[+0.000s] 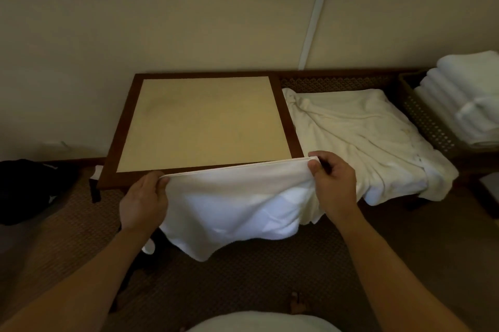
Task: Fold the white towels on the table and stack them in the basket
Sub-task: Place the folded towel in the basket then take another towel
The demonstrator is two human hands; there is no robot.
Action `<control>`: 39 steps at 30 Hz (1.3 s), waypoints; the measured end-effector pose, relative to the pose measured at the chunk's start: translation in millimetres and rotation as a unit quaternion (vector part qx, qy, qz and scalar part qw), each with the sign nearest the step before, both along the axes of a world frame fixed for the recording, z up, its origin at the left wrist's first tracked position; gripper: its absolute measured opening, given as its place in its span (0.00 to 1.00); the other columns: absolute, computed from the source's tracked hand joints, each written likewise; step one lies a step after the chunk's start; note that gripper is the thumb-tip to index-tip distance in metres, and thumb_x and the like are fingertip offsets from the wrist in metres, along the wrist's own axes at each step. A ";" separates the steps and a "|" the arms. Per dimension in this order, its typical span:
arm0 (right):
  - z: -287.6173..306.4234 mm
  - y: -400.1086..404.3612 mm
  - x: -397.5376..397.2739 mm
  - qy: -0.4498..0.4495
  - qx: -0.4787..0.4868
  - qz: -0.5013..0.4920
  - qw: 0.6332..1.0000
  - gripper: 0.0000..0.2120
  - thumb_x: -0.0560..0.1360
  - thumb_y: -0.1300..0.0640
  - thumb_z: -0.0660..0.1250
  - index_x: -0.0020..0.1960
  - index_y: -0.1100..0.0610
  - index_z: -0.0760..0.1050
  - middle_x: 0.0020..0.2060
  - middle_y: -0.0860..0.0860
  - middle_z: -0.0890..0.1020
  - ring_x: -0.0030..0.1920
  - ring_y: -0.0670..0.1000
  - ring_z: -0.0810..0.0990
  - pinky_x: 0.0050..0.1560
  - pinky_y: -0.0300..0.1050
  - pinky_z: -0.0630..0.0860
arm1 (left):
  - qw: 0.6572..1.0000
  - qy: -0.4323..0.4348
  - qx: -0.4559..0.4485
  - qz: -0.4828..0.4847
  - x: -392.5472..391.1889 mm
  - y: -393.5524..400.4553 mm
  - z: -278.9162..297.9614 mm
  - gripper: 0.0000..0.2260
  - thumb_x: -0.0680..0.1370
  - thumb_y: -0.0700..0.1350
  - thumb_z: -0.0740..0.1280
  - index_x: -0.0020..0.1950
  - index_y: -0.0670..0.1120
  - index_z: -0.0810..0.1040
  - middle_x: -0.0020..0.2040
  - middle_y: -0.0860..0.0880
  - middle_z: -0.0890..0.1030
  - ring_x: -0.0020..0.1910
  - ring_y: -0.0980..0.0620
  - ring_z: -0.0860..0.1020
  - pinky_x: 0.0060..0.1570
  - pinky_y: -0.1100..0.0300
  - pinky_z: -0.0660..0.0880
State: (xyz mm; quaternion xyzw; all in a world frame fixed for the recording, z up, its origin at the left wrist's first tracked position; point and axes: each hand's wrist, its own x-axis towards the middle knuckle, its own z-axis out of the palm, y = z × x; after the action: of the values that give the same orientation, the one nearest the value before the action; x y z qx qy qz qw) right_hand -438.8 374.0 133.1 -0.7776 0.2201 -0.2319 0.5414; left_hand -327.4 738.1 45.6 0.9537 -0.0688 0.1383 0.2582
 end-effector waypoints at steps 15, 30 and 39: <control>-47.5 -1.8 -6.9 -0.014 -0.009 -0.151 0.988 0.05 0.84 0.59 0.61 0.57 0.57 0.75 0.48 0.48 0.79 0.48 0.42 0.76 0.49 0.23 0.68 | 0.965 -0.124 0.138 -0.185 26.9 7.0 14.5 0.19 0.83 0.56 0.58 0.48 0.44 0.80 0.40 0.48 0.80 0.31 0.48 0.77 0.26 0.57 0.73; -66.7 -86.3 57.0 0.037 -0.057 -0.143 0.987 0.09 0.85 0.57 0.59 0.60 0.58 0.75 0.51 0.50 0.79 0.51 0.48 0.76 0.53 0.41 0.71 | 0.979 -0.077 0.159 -0.099 36.7 -60.0 14.3 0.29 0.80 0.70 0.53 0.35 0.49 0.74 0.31 0.52 0.73 0.28 0.49 0.74 0.25 0.60 0.66; -57.4 -96.1 173.0 0.004 -0.066 -0.199 0.978 0.08 0.85 0.60 0.59 0.57 0.61 0.76 0.50 0.52 0.79 0.50 0.52 0.77 0.50 0.41 0.70 | 0.972 0.057 0.195 -0.121 187.9 -84.4 58.3 0.28 0.76 0.76 0.52 0.41 0.52 0.74 0.37 0.53 0.75 0.37 0.51 0.75 0.37 0.56 0.72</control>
State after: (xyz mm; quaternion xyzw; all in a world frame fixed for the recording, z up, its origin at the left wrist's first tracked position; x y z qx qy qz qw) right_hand -265.8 277.9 75.7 -0.7530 0.3569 -0.3459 0.4313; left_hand -139.5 653.6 103.8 0.9765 -0.1945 0.0355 0.0860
